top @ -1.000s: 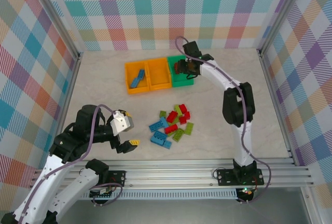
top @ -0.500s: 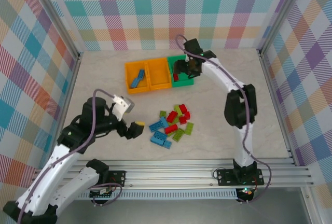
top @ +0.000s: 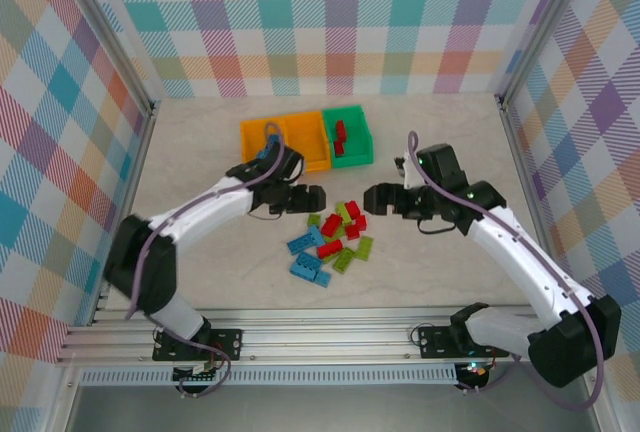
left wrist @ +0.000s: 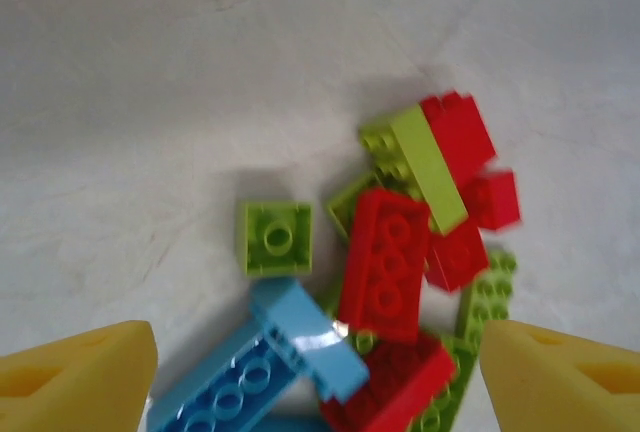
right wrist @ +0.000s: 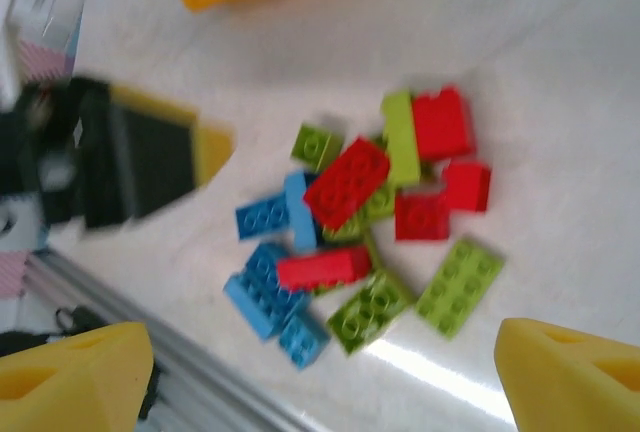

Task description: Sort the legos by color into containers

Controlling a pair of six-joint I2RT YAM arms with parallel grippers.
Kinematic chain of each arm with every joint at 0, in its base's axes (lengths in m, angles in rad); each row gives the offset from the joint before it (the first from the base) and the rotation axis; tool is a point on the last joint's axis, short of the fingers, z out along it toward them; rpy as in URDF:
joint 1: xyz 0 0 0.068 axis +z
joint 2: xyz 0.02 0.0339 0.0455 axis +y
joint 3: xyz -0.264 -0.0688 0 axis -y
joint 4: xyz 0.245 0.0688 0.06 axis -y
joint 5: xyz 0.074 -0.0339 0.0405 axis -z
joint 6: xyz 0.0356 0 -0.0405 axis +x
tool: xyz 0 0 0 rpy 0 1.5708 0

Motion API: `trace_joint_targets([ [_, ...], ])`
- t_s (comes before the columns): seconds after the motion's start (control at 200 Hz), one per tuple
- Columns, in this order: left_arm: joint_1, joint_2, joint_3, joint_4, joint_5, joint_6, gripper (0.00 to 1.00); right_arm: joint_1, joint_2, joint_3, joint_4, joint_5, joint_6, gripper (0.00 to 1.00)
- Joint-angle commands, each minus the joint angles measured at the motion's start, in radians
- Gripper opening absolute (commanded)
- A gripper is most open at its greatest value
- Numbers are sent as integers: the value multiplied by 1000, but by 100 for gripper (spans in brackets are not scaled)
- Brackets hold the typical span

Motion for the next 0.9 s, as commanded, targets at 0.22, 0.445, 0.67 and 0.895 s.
trace_joint_targets([
  [0.22,-35,319,235,-142,-209,-20,58,6,-89,-85,-16,-9,60,92],
  [0.445,-42,379,228,-166,-139,6,57,6,-64,-82,9,1,68,94],
  [0.67,-63,380,193,-100,-51,26,65,6,-45,-89,33,2,77,95],
  [0.895,-93,399,203,-156,-100,46,67,6,-56,-91,28,-1,79,95],
])
